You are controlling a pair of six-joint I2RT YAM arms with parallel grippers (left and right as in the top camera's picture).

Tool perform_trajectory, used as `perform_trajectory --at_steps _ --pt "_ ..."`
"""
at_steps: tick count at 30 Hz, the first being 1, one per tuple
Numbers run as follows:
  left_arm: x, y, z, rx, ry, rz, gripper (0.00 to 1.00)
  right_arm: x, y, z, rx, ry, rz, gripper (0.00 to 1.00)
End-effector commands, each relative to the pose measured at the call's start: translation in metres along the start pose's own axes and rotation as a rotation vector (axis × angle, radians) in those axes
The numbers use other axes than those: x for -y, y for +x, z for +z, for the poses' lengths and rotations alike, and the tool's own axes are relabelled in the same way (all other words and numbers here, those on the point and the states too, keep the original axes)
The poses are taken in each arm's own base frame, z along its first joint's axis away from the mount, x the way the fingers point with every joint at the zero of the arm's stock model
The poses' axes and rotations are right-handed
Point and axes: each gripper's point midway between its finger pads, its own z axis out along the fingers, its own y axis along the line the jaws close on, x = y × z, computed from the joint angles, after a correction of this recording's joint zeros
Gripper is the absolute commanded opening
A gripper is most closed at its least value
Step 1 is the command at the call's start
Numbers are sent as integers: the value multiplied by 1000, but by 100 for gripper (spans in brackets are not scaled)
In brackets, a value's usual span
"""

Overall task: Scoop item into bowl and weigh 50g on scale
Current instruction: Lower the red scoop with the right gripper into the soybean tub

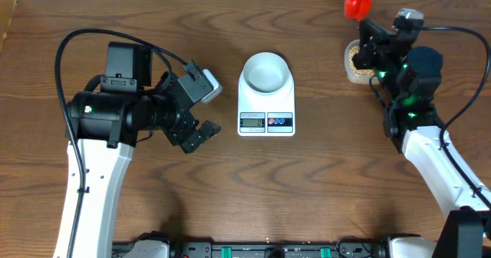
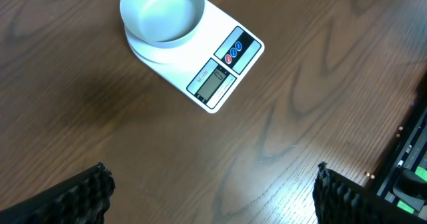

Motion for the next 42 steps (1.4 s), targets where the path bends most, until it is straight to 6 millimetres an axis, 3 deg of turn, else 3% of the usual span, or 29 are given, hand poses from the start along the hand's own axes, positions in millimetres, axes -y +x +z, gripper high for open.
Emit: perform_trajectory --at_steps 1,5,8,13,17,22,28,32,42 --pt "0 -7 -6 22 -1 -8 98 -21 11 -3 -88 -137 -44 1" --pt "0 -7 -6 22 -1 -8 98 -25 37 -14 -224 -194 -30 1" --pt "0 -7 -6 22 -1 -8 98 -19 39 -26 -284 -159 -78 1" --pt "0 -7 -6 22 -1 -8 98 10 22 -53 -420 106 -210 1" --pt "0 -6 -6 22 -2 -8 98 36 9 -89 -585 357 -254 1" --pt "0 -7 -6 22 -1 -8 98 27 -8 -102 -572 362 -271 1" --pt "0 -7 -6 22 -1 -8 98 33 -14 -95 -547 375 -324 1" --pt "0 -7 -6 22 -1 -7 98 65 5 -86 -625 486 -344 1" --pt "0 -7 -6 22 -1 -8 98 96 47 -53 -723 505 -328 1"
